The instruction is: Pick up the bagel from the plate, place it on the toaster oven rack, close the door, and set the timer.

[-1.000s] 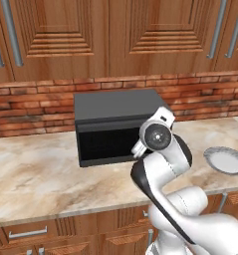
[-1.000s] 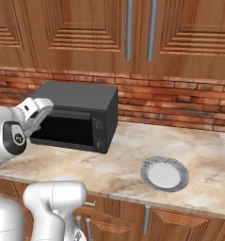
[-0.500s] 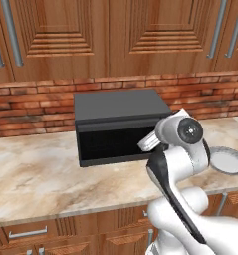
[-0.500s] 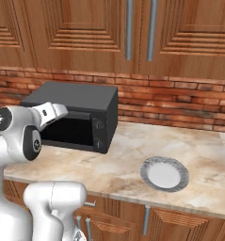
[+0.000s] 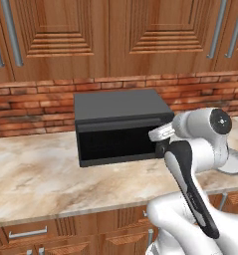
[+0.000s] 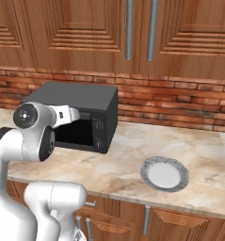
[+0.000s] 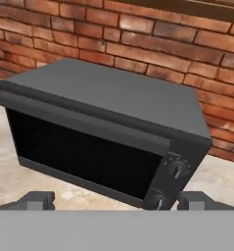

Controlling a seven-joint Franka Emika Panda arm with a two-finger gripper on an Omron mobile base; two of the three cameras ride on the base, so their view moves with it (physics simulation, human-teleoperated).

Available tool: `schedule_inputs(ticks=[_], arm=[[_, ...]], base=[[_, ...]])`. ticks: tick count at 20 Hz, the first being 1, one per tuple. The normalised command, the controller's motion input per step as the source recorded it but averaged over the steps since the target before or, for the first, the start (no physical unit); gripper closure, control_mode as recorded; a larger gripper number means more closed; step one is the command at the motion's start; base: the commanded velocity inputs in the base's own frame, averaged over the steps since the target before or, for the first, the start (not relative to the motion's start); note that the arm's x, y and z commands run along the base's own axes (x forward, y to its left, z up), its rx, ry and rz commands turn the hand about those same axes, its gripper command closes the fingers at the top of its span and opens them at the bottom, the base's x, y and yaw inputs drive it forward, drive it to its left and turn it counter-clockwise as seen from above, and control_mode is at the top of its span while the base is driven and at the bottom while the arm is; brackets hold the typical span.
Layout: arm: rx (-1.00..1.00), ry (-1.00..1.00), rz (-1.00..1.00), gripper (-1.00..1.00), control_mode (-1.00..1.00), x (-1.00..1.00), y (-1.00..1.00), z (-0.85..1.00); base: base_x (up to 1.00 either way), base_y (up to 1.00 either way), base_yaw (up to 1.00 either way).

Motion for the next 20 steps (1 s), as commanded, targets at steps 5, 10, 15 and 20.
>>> schedule_inputs(ticks=[5,10,15,20], arm=[[0.21,-0.01,-0.08,-1.00,-1.00,-0.11,-0.27,-0.01],[0.04,-0.02,-0.11,-1.00,-1.00,-0.08,-0.08,-0.01],[0.00,0.00,-0.04,-1.00,-1.00,0.00,-0.08,0.00],[0.00,-0.02,0.00,-1.00,-1.00,0.00,-0.17,0.00]], base=[[0.00,0.00,0.00],[0.00,0.00,0.00],[0.00,0.00,0.00],[0.00,0.00,0.00]])
